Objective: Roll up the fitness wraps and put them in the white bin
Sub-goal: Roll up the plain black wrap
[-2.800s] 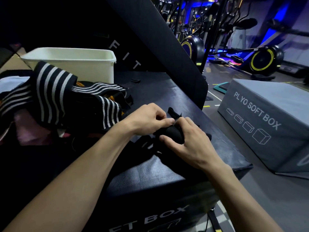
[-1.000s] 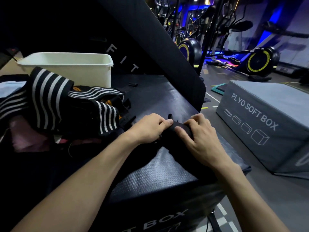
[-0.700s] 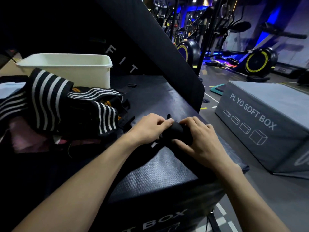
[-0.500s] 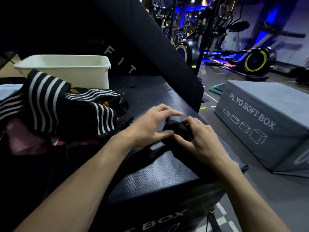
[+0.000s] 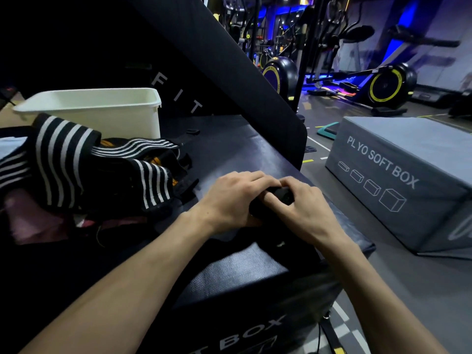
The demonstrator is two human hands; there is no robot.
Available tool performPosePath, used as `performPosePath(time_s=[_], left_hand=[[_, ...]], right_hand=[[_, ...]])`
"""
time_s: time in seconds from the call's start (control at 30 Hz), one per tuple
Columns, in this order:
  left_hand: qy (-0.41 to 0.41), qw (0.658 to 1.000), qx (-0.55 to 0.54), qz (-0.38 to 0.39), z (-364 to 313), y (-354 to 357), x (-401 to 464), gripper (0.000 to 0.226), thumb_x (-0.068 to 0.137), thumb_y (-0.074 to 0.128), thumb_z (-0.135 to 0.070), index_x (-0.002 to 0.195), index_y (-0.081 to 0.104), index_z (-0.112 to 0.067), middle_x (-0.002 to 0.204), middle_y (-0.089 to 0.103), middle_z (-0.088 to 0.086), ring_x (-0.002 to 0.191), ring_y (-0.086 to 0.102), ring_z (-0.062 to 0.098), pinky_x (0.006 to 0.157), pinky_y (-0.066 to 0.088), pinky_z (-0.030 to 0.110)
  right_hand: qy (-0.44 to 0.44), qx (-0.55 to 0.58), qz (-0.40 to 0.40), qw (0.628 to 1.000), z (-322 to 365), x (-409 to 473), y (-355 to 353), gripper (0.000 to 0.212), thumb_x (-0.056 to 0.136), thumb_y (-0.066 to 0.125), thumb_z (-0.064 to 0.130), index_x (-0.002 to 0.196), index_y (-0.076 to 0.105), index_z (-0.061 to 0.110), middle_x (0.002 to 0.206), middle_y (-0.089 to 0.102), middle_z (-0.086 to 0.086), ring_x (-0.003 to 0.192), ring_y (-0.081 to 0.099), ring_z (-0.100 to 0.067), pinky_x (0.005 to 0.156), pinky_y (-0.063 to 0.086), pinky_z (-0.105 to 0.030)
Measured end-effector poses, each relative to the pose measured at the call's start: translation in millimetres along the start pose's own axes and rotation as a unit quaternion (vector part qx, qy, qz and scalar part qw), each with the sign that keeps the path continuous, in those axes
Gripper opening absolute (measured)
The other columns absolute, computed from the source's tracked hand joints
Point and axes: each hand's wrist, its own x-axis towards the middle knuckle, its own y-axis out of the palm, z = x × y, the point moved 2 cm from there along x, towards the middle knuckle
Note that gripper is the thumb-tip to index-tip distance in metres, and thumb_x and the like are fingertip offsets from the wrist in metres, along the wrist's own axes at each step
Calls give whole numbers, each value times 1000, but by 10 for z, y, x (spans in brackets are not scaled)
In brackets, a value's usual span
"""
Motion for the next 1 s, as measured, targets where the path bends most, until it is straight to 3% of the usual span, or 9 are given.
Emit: performPosePath(time_s=[0.07,0.13,0.33,0.4,0.53,0.67,0.77,0.87,1.0], left_hand=[[-19,1000,-15,-2,0,-7,-7,65,68,75,-42,130,64,-25,118,70,-7,103,67,21,84,53,37],[-36,999,-24,3,14,5,-10,65,70,71,-45,133,61,-29,120,69,-9,105,67,22,86,53,38],[-20,1000,-6,-14,28,44,-47,72,77,70,-42,144,55,-22,134,65,-6,117,64,21,98,48,37],[-7,999,22,-26,26,58,-43,77,80,73,-42,148,50,-18,140,62,-3,125,59,19,106,44,37],[4,995,98,-30,28,79,-19,81,82,67,-54,149,47,-14,136,64,0,123,61,18,114,35,36],[13,993,102,-51,39,70,-32,81,82,67,-57,146,49,-10,125,67,0,109,67,21,103,36,32],[-4,996,66,-63,29,70,-28,79,79,77,-49,143,50,-10,123,68,2,106,67,22,98,38,32],[-90,991,-35,-87,12,-9,-31,77,80,64,-59,141,50,-14,121,69,3,101,62,20,88,41,29],[-173,964,-197,-35,-6,-52,-19,74,78,65,-70,138,51,-28,111,72,-7,101,69,16,88,54,40]], right_hand=[[14,30,27,999,-51,-59,-32,59,70,64,75,113,57,35,98,72,6,98,66,-20,87,52,-38],[15,40,34,999,-85,-107,-39,67,62,64,77,114,53,37,98,70,5,99,65,-22,88,53,-40],[12,75,-7,997,-52,-64,-26,44,74,81,51,106,64,26,91,71,10,88,66,-9,77,50,-27],[31,112,-19,993,-56,-42,-17,41,73,80,54,98,67,25,86,72,9,82,66,-5,74,50,-27],[69,197,-20,978,-57,-10,16,54,61,74,68,88,70,21,82,75,3,82,72,-13,78,59,-43],[94,251,-22,963,-34,-27,38,57,62,79,68,85,73,17,80,76,0,83,74,-18,81,60,-50],[86,290,-29,953,15,-59,-6,52,66,87,62,87,75,16,82,78,1,79,73,-10,79,59,-43],[24,331,-20,943,49,-78,-63,39,74,89,42,100,75,16,93,79,0,88,72,-10,83,57,-33],[-9,381,-13,924,4,-117,-68,26,82,78,34,103,71,20,93,75,6,86,68,-7,83,52,-31]])
